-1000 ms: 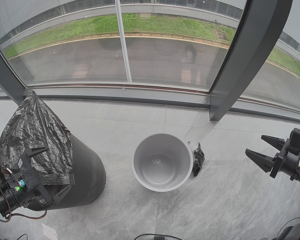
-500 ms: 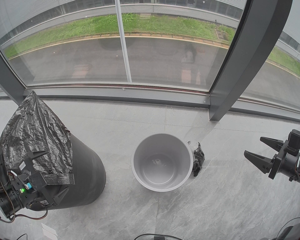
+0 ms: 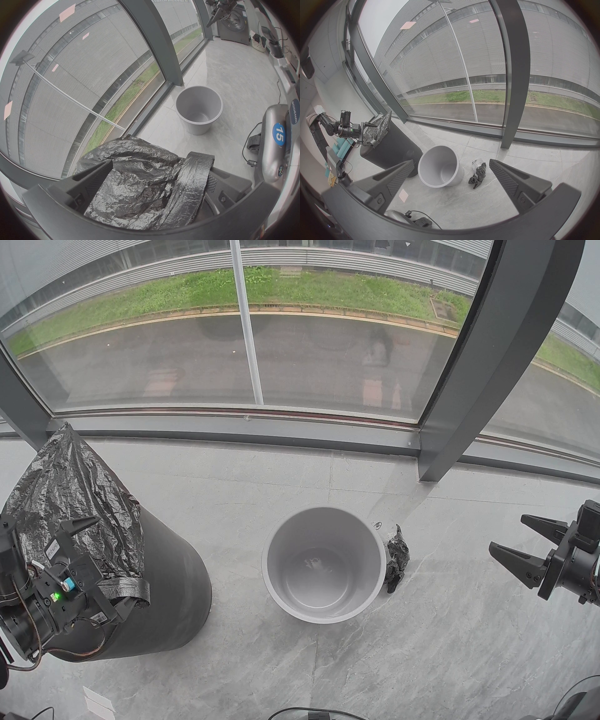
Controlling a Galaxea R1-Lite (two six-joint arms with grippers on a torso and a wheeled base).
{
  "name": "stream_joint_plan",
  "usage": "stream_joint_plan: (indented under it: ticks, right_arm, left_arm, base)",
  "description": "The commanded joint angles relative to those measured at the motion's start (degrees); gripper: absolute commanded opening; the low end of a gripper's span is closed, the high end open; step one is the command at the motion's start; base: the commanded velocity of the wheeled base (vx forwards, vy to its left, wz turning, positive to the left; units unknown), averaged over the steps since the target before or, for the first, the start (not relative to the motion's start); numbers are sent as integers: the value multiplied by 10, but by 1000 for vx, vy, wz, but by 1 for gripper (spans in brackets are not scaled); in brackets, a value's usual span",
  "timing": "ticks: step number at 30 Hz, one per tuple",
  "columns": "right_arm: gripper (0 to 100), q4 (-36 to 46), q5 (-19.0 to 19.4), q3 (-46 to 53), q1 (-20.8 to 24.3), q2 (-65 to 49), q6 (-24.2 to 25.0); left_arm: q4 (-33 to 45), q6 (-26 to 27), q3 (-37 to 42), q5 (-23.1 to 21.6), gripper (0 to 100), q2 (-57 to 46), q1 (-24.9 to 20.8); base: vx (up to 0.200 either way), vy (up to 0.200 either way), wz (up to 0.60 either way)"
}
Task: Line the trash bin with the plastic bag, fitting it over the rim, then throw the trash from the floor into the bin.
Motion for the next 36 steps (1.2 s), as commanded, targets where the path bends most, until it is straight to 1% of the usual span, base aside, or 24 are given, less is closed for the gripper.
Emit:
stream_joint_plan:
  ticks: [1, 9, 12, 13, 18, 21, 25, 30, 33, 35, 36]
  right_arm:
    - [100, 0, 0, 0, -2, -5, 0]
    - [100, 0, 0, 1, -2, -4, 0]
    - [100, 0, 1, 1, -2, -5, 0]
    - [100, 0, 1, 1, -2, -5, 0]
    - [100, 0, 1, 1, -2, -6, 0]
    - [100, 0, 1, 2, -2, -5, 0]
    - [100, 0, 1, 3, -2, -5, 0]
    - [100, 0, 1, 3, -2, -5, 0]
    - [100, 0, 0, 4, 0, -6, 0]
    - [100, -1, 0, 3, 2, -7, 0]
    - [100, -1, 0, 3, 2, -7, 0]
  left_arm:
    - [-3, 1, 0, 0, 100, 22, 4]
    - [-8, -2, 5, 0, 100, 14, 7]
    - [-22, -5, 12, 0, 100, 16, 7]
    - [-29, -6, 14, 0, 0, 18, 7]
    - [-63, -10, 16, 1, 0, 23, 10]
    - [-66, -12, 15, 0, 0, 24, 13]
    - [-69, -13, 18, 0, 0, 24, 29]
    - [-71, -14, 14, 0, 0, 22, 31]
    - [-80, -36, -2, -2, 0, 12, 31]
    - [-106, -69, -21, -3, 0, 9, 28]
    - [-106, -69, -21, -3, 0, 9, 28]
  base:
    - [0, 0, 0]
    - [0, 0, 0]
    - [0, 0, 0]
    - [0, 0, 0]
    - [0, 0, 0]
    - [0, 0, 0]
    - [0, 0, 0]
    - [0, 0, 0]
    - [0, 0, 0]
    - [0, 0, 0]
    - [0, 0, 0]
